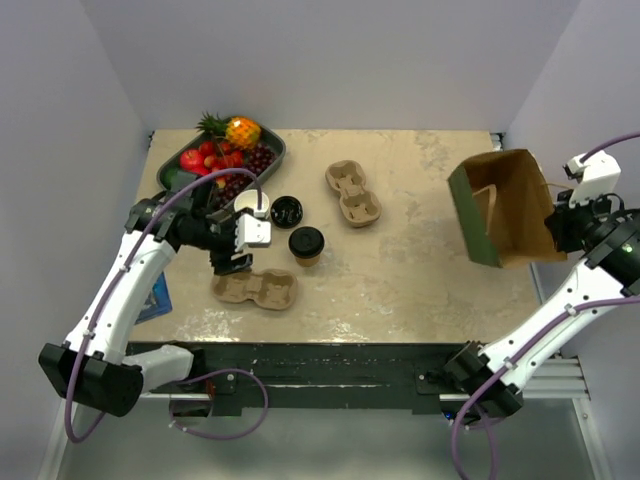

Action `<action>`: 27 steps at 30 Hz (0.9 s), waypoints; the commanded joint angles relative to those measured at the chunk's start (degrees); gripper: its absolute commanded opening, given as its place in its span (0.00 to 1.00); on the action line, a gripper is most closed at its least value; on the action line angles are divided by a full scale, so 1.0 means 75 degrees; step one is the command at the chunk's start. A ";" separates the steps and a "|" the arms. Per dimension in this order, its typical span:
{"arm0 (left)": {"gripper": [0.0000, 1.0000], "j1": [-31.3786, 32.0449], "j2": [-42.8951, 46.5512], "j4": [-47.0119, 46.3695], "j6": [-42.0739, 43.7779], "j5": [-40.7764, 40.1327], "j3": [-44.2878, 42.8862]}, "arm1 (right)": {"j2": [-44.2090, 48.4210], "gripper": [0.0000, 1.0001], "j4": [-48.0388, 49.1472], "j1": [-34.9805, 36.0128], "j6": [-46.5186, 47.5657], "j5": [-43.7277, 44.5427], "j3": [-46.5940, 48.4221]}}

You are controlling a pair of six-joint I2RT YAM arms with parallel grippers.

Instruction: Pack the takeout coffee

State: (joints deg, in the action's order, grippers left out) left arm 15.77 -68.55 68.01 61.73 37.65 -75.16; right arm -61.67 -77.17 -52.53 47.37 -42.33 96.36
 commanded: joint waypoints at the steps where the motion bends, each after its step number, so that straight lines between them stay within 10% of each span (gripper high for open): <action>1: 0.68 -0.0028 0.0339 0.0800 0.0359 -0.0065 0.0714 | -0.0297 0.00 -0.0785 0.0090 0.0187 -0.0896 0.0102; 14: 0.63 -0.0005 0.0727 -0.0501 0.0627 -0.0074 0.2567 | -0.0812 0.00 -0.0190 0.0909 -0.0268 -0.2138 0.1051; 27: 0.51 0.0089 -0.0339 -0.2164 0.0920 -0.1106 0.3306 | -0.1808 0.00 0.3198 0.5020 -0.1864 0.0696 0.0336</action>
State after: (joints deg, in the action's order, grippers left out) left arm 15.94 -68.73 57.78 65.87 31.14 -50.63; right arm -73.36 -61.12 -20.01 35.40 -44.40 99.79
